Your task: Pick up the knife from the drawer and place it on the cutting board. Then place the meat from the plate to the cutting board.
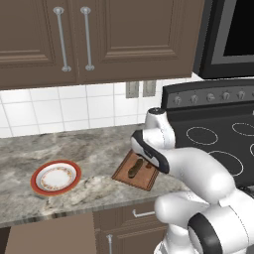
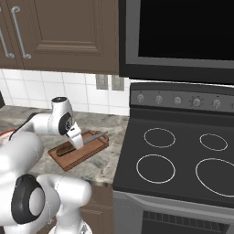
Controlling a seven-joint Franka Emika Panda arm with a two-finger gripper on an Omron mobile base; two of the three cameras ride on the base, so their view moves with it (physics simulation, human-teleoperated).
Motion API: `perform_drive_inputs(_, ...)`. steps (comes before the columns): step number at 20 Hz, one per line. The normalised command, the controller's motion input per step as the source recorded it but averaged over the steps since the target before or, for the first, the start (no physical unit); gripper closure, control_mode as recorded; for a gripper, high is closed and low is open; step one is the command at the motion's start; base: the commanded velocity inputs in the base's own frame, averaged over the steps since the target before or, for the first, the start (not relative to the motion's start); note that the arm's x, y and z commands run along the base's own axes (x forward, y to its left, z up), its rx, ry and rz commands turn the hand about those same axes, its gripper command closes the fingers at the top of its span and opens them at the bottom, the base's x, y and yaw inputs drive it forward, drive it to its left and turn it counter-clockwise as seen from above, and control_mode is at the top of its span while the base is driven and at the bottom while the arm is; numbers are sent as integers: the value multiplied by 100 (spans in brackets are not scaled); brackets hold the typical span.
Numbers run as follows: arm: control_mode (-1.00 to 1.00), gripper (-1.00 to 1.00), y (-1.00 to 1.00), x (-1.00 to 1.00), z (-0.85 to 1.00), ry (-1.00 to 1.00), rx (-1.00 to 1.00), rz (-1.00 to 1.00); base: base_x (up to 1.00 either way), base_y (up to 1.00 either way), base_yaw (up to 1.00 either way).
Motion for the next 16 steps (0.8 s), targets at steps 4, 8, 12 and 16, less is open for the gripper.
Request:
perform_drive_inputs(4,-100,100,-15,22,-20,0,0,0,0,0,0)
perform_drive_inputs(8,-100,100,-27,20,-14,0,0,0,0,0,0)
perform_drive_inputs(12,-100,100,-20,24,-12,0,0,0,0,0,0)
perform_drive_inputs(16,-100,100,-18,20,-11,0,0,0,0,0,0)
